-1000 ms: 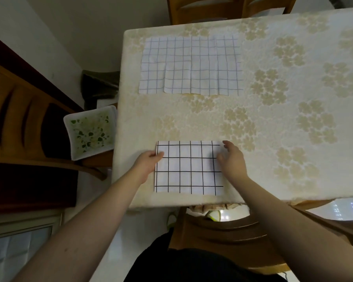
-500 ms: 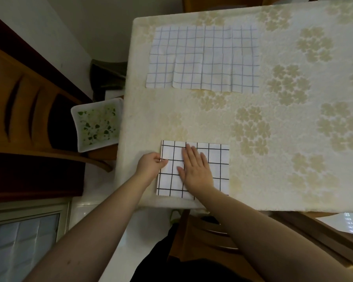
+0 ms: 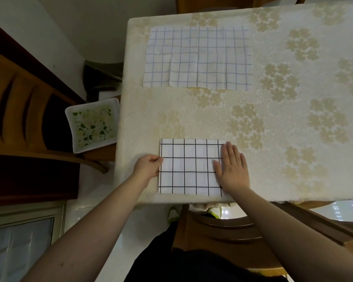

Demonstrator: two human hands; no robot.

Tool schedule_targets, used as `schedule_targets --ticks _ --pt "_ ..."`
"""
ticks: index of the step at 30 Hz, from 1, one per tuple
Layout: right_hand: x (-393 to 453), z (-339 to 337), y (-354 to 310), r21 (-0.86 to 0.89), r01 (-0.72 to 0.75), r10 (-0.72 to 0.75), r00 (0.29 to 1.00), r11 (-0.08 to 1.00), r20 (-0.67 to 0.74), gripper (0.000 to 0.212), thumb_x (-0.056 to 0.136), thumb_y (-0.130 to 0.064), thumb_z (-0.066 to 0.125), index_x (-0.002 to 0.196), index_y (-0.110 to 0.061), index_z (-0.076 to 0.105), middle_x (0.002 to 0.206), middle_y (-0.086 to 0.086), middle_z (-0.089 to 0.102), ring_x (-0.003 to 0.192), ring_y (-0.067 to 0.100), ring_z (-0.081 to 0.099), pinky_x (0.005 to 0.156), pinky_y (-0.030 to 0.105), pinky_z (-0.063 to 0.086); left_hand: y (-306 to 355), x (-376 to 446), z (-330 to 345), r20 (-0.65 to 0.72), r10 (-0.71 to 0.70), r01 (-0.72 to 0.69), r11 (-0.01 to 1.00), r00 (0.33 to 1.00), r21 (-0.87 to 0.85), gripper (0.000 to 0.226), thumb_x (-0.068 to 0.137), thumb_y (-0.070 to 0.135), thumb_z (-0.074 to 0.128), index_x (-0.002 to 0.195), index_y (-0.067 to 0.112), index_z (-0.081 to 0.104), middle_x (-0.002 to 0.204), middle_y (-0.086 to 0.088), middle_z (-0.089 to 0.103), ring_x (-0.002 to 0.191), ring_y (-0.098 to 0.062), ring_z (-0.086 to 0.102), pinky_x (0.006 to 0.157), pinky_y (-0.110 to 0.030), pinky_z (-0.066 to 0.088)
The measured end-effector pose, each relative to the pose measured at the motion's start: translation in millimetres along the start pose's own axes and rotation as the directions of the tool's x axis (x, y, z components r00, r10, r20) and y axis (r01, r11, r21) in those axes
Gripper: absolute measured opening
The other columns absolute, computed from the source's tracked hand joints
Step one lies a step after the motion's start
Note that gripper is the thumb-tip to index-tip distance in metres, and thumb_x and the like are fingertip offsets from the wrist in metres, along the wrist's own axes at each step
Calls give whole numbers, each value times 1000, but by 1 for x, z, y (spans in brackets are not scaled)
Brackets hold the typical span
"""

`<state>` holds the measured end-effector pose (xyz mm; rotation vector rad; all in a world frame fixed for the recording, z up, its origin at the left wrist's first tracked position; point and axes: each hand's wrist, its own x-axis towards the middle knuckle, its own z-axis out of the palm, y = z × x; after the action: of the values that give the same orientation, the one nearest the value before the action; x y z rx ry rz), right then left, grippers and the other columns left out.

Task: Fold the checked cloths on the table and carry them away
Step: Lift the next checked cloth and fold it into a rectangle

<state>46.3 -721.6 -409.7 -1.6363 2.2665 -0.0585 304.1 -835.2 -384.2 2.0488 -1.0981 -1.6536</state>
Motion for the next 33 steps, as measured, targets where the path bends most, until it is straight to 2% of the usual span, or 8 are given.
schedule_targets --ticks 5,8,14,17,19,23,28,33 --pt "-23 0 -12 45 104 -102 994 993 -48 65 100 -53 11 154 -21 0 163 0 0 149 13 -5 122 34 -2 -5 -12 -2 49 40 -39 999 998 -22 28 93 18 66 119 8 61 111 -7 64 102 -21 63 80 -30 53" --pt "-39 4 -27 62 201 -199 979 978 -36 64 100 -53 11 155 -20 4 163 -1 2 150 15 -3 122 37 4 -7 -16 -5 108 -1 2 1000 994 -9 31 96 17 61 124 2 59 113 -12 66 102 -26 64 83 -33 55" --pt "-57 4 -53 76 233 -234 972 969 -3 72 100 -56 4 152 -13 29 159 3 25 148 21 18 120 42 20 -12 -24 -8 133 9 -15 999 991 43 28 97 9 58 121 -4 58 102 -17 65 78 -22 65 69 -30 57" --pt "-62 2 -54 44 271 -271 962 962 -1 56 104 -39 19 145 -10 45 147 8 48 139 28 40 110 48 38 -10 -27 -9 130 47 -55 997 990 57 25 96 9 59 118 -3 60 99 -16 66 81 -26 64 73 -36 58" --pt "-64 2 -54 31 296 -295 955 955 -23 50 101 -31 28 142 -11 47 142 8 53 133 29 46 108 47 40 -8 -30 -10 140 71 -81 994 988 67 22 94 9 61 114 -1 62 98 -16 67 80 -26 64 75 -39 58" --pt "-67 -2 -58 50 298 -293 952 953 -83 49 94 -33 34 134 -14 54 131 6 59 121 27 54 102 40 41 2 -40 -11 168 114 -130 988 979 88 15 93 11 62 107 4 64 98 -14 69 75 -23 66 72 -38 60" --pt "-73 -6 -72 329 218 -204 976 919 -76 45 95 -28 40 136 -14 53 133 4 58 121 23 53 101 39 42 20 -57 0 195 156 -176 981 968 87 14 94 11 61 105 4 63 86 -9 68 65 -18 65 54 -29 55" --pt "-71 -26 -67 720 -92 63 996 688 67 36 101 -18 37 132 -18 54 125 -3 59 116 15 54 95 28 43 39 -71 27 204 267 -308 928 942 209 5 92 18 64 90 14 64 88 -10 70 70 -21 66 65 -35 58"
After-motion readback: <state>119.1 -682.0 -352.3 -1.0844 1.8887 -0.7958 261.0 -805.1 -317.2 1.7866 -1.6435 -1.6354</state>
